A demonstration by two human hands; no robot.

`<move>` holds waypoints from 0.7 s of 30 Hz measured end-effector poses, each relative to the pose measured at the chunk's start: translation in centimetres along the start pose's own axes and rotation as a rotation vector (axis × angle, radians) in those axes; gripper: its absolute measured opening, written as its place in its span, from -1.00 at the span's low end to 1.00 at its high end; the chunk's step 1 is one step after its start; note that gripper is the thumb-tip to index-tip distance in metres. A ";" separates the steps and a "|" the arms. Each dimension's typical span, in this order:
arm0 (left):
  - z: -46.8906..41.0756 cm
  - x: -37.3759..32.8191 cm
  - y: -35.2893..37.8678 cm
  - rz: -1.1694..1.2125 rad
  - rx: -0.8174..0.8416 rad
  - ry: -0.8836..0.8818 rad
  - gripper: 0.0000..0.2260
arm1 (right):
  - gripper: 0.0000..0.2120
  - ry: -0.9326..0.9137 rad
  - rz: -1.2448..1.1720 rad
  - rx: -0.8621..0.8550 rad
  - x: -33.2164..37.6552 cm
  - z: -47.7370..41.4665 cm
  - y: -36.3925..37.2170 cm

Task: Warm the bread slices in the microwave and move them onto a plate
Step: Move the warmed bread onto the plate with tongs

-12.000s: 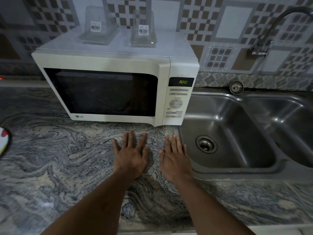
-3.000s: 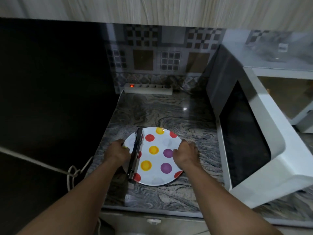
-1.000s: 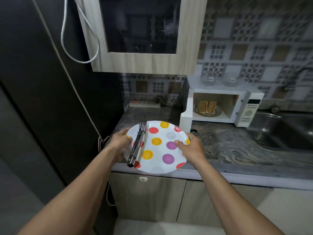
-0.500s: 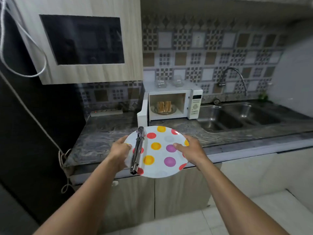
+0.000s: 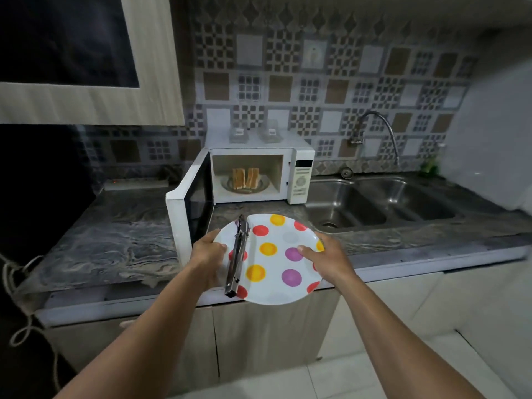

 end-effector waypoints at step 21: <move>-22.4 0.0 7.2 -0.253 -0.178 -0.034 -0.64 | -0.66 0.094 0.140 0.054 -10.9 -23.8 4.1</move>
Point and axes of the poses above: each hand's wrist, its own z-axis away from the middle knuckle, its own y-axis out of the palm, x = y × z, the point moved 9 cm from there along -z, towards the middle knuckle, and after that the axes turned 15 degrees about -z, right-handed, at the moved point
